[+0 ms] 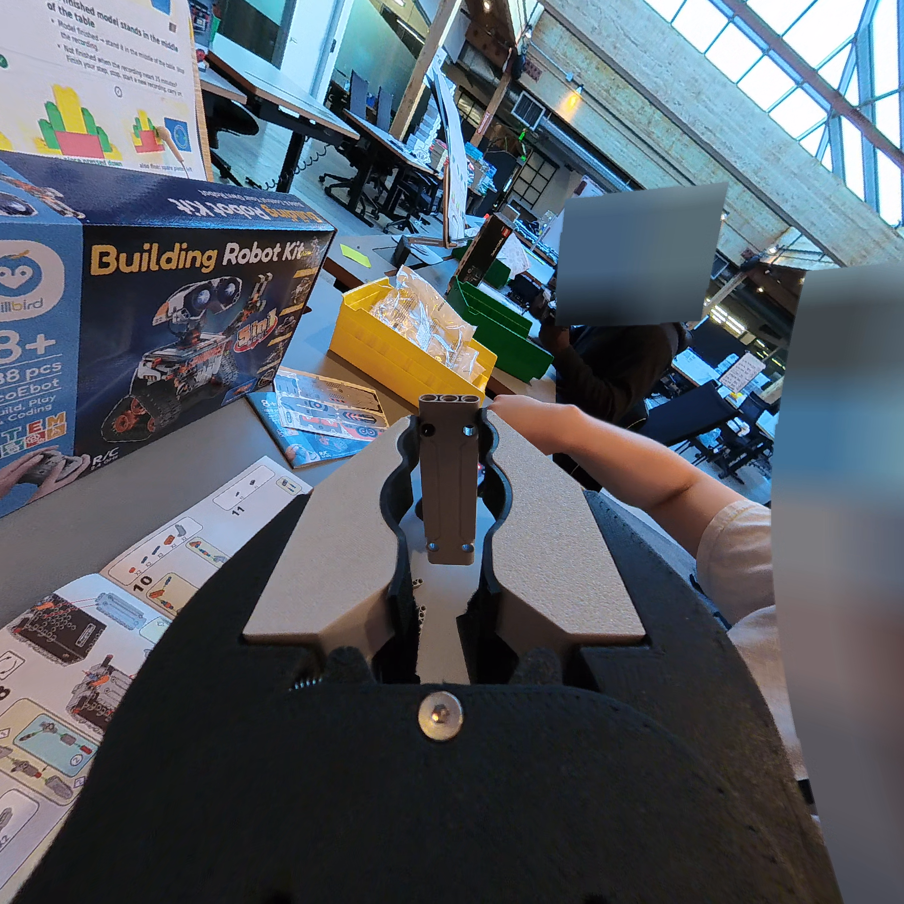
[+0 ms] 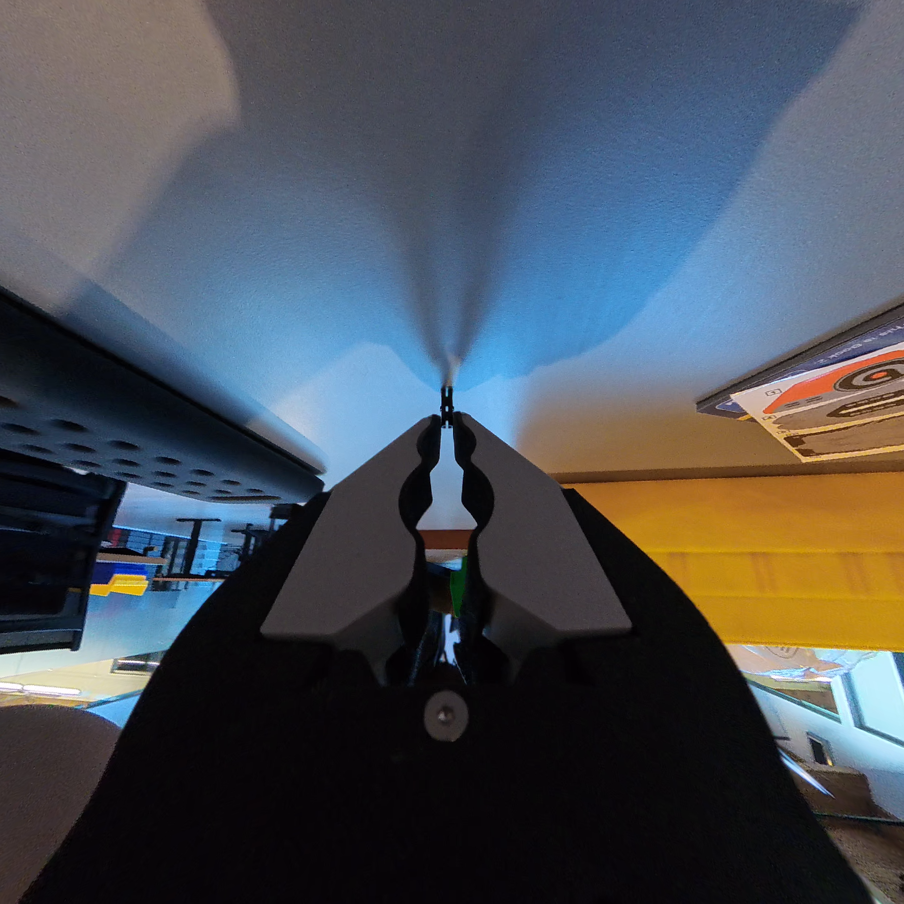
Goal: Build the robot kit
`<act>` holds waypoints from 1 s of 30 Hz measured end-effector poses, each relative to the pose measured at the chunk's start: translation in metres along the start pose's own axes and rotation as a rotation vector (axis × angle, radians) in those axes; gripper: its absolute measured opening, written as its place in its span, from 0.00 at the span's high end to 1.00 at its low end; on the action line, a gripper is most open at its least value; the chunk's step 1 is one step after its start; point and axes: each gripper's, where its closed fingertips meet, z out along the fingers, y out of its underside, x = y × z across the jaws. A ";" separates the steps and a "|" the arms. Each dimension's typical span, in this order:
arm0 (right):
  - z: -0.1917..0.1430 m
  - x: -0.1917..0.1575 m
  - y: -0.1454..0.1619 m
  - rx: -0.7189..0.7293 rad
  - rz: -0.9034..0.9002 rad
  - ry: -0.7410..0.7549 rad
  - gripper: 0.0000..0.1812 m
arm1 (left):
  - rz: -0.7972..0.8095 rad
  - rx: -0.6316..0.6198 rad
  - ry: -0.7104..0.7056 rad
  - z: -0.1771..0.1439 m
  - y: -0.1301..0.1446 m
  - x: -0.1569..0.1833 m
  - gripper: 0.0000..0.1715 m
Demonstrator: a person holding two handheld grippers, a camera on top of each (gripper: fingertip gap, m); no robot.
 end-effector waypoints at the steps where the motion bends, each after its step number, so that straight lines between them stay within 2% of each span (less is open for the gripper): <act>1: 0.000 0.000 0.000 0.002 0.012 -0.005 0.97 | -0.001 0.001 0.001 0.000 0.000 0.000 0.87; 14: 0.000 -0.004 -0.001 0.039 0.006 -0.030 0.97 | -0.004 -0.004 0.008 0.002 0.001 0.001 0.87; 24: -0.005 -0.003 -0.001 0.061 -0.006 -0.012 0.90 | -0.003 -0.006 0.012 0.003 0.001 0.001 0.87; 27: -0.018 -0.007 0.003 0.191 0.043 -0.017 0.87 | -0.004 -0.004 0.012 0.002 0.001 0.001 0.87; 30: -0.035 -0.010 -0.001 0.554 0.207 -0.072 0.86 | -0.006 0.010 0.018 -0.001 -0.001 0.001 0.87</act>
